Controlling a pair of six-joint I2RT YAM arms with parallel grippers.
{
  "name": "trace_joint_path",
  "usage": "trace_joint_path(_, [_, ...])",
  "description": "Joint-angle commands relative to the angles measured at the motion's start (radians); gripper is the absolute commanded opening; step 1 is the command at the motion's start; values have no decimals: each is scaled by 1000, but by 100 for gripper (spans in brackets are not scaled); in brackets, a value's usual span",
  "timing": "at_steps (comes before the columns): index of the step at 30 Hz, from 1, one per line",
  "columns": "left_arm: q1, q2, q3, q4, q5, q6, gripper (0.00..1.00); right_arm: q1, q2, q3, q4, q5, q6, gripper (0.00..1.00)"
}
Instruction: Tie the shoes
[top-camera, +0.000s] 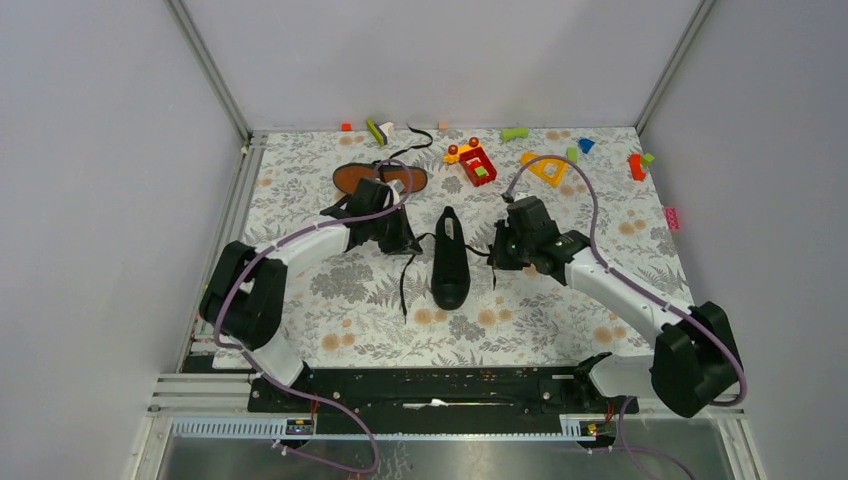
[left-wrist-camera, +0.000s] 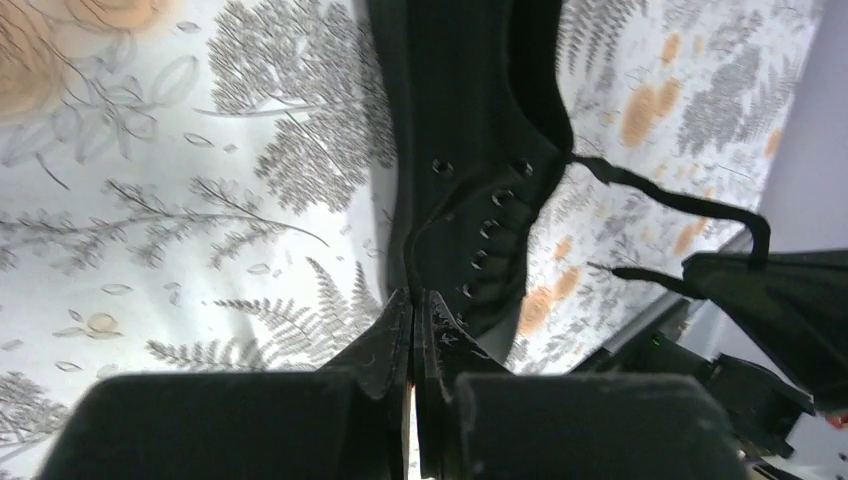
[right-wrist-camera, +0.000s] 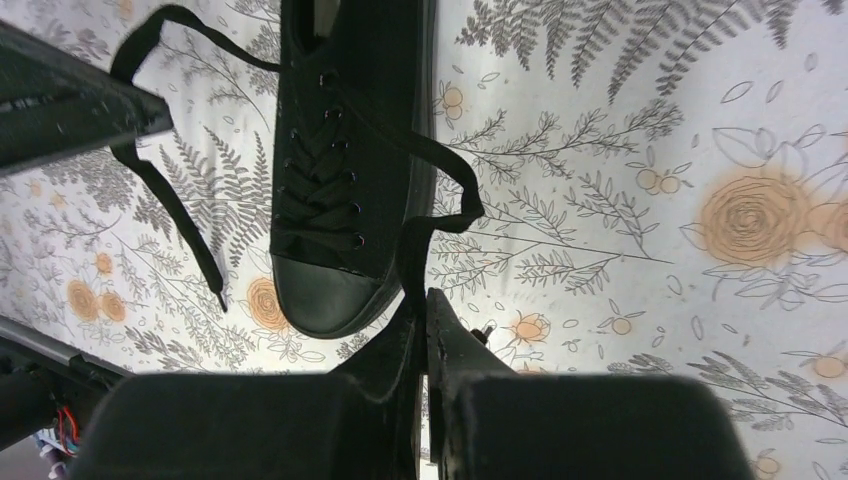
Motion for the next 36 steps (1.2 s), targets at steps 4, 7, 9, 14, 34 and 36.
trace_joint_path(4, [-41,-113,-123,198,175,-172,0,-43,-85,36,-33,-43,-52,0])
trace_joint_path(7, [-68,-137,-173,352,219,-287,0,-51,-90,47,-33,-83,-48,0])
trace_joint_path(9, [-84,-152,-200,427,231,-354,0,-56,-94,48,-32,-101,-47,0])
trace_joint_path(14, [-116,-173,-276,623,191,-517,0,-68,-99,51,-32,-162,-29,0])
trace_joint_path(34, [-296,24,-310,1085,-168,-841,0,-163,-180,8,-4,-297,26,0])
trace_joint_path(36, [-294,31,-306,1095,-168,-842,0,-165,-179,8,-4,-309,28,0])
